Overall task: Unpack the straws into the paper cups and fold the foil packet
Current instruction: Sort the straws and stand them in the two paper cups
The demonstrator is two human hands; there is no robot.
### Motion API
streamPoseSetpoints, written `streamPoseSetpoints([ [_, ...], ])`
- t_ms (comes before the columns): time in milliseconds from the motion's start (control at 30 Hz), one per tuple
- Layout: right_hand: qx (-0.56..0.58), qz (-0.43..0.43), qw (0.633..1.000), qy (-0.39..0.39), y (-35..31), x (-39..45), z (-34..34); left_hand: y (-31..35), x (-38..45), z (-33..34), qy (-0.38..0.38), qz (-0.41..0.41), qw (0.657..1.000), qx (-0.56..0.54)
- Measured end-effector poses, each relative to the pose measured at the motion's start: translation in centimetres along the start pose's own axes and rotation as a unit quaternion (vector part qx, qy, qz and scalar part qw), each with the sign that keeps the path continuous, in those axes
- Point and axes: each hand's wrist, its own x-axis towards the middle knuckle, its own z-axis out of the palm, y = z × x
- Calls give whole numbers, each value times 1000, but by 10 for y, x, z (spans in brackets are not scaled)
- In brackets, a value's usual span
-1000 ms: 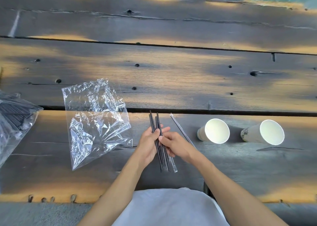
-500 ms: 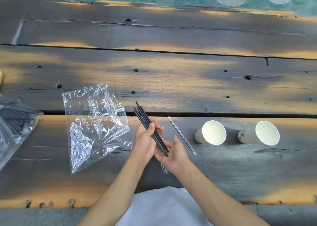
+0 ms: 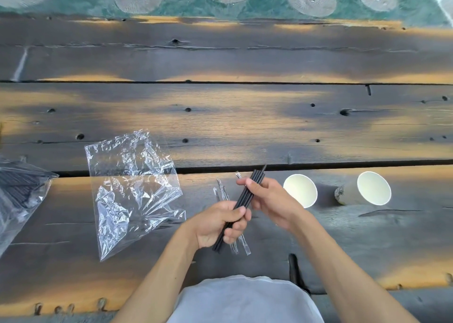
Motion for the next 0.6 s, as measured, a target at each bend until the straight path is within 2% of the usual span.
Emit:
streamPoseSetpoints([
  [100, 59, 30, 996, -59, -5, -11, -11, 1, -1, 3, -37, -34, 999, 17],
  [167, 66, 12, 997, -47, -4, -20, -13, 1, 1, 6, -43, -29, 998, 34],
  [367, 79, -80, 990, 80, -4, -33, -21, -6, -3, 5, 51, 29, 994, 90],
  [533, 105, -108, 982, 116, 6, -30, -24, -14, 4, 10, 164, 109, 979, 48],
  [600, 92, -112, 982, 119, 9, -28, -23, -15, 8, 15, 175, 126, 974, 71],
])
